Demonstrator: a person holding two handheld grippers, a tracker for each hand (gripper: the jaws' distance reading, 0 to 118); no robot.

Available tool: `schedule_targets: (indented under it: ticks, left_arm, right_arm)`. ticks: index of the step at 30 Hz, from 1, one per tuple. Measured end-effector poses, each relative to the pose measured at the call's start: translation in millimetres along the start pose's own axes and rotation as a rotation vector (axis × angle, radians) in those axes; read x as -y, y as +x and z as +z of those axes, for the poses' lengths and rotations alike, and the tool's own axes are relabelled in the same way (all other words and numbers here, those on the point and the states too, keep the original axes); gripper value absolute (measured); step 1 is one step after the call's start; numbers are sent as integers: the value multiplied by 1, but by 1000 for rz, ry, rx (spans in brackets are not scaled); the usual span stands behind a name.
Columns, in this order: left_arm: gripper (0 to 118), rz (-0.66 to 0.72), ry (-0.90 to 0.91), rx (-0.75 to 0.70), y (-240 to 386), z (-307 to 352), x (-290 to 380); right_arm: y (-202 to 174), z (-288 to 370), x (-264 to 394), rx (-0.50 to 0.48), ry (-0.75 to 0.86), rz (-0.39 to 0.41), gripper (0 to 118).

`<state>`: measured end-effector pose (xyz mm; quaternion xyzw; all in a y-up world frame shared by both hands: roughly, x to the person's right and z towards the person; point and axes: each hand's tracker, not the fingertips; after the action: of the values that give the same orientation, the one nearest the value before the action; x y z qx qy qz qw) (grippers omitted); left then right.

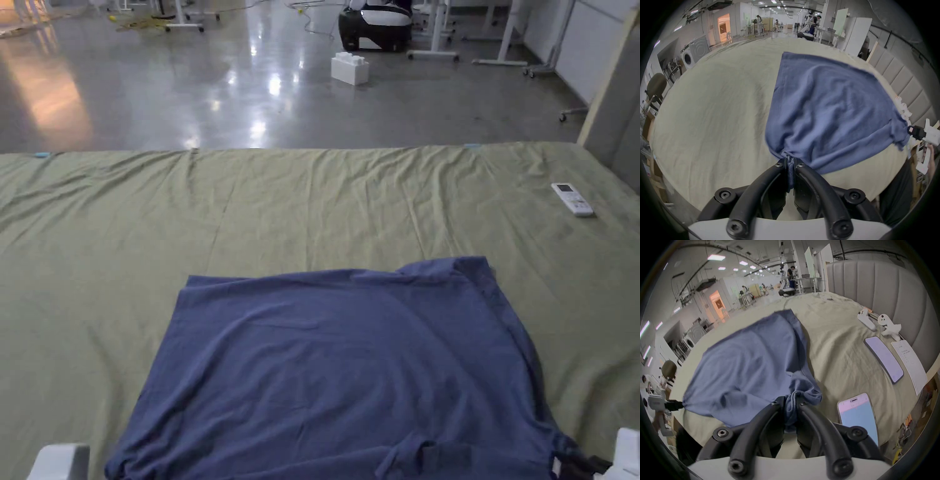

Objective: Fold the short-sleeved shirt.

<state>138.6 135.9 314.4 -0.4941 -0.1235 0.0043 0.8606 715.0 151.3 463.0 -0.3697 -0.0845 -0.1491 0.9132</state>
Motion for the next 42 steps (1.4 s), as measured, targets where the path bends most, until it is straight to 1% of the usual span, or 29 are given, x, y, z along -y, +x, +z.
schedule_targets:
  ticks: [1, 3, 4, 5, 9, 11, 15, 18, 21, 22, 23, 24, 25, 26, 27, 28, 29, 30, 33, 34, 35, 36, 38, 40, 42]
  left_arm:
    - [8, 18, 49, 37, 0, 5, -11]
    - [8, 38, 98, 58, 1, 9, -37]
    - [8, 18, 113, 43, 0, 10, -51]
    - [8, 30, 128, 48, -2, 8, -69]
    - [8, 68, 167, 58, -3, -12, -133]
    - [8, 43, 154, 18, 6, -28, -160]
    - [8, 67, 143, 0, 8, -68, -195]
    - [8, 83, 118, -14, 10, -101, -204]
    - [9, 69, 110, -35, 14, -129, -202]
    - [10, 71, 103, -45, 11, -137, -201]
    - [15, 82, 103, -46, 9, -142, -199]
    - [29, 92, 103, -49, 7, -143, -196]
    - [57, 118, 111, -65, 5, -139, -193]
    - [75, 137, 129, -73, 3, -133, -188]
    - [83, 127, 160, -45, 1, -125, -185]
    - [84, 103, 223, -15, 2, -110, -182]
    - [84, 82, 247, -19, 3, -92, -178]
    - [84, 65, 284, -19, 5, -73, -173]
    - [84, 13, 460, 34, 17, 4, -154]
    - [84, -10, 549, 35, 22, 33, -146]
    - [83, -24, 602, 35, 28, 59, -138]
    - [83, -41, 642, 21, 34, 83, -129]
    - [83, -99, 748, 2, 49, 131, -109]
    - [81, -151, 790, -22, 61, 166, -94]
    - [76, -136, 875, -62, 71, 194, -77]
  right_arm:
    - [-4, 4, -14, 0, 24, -5, 12]
    - [-5, 3, -38, -1, 49, -16, 12]
    - [-5, 0, -51, -15, 60, -35, 12]
    - [-5, -6, -67, -23, 68, -50, 12]
    - [-12, -42, -116, 5, 72, -52, 12]
    - [-13, -70, -135, 27, 49, -64, 12]
    - [-10, -123, -154, 46, 19, -91, 12]
    - [-3, -157, -154, 49, -15, -107, 12]
    - [2, -183, -145, 67, -24, -83, 13]
    - [4, -191, -141, 69, -31, -69, 15]
    - [6, -196, -137, 73, -38, -46, 20]
    - [8, -198, -134, 79, -44, -32, 38]
    - [11, -194, -133, 57, -16, -13, 59]
    - [12, -190, -132, 37, 17, 9, 70]
    - [11, -180, -132, 53, 21, 17, 79]
    - [11, -170, -132, 52, 42, 43, 88]
    - [8, -155, -135, 62, 88, 74, 90]
    - [5, -140, -135, 72, 135, 96, 90]
    - [-12, -76, -134, 28, 255, 138, 90]
    - [-21, -46, -130, 21, 322, 158, 90]
    - [-27, -24, -126, 14, 365, 172, 90]
    - [-34, -3, -121, 1, 412, 193, 90]
    - [-49, 38, -109, 10, 494, 220, 90]
    - [-64, 73, -97, 2, 552, 244, 90]
    - [-79, 103, -82, -30, 664, 289, 88]
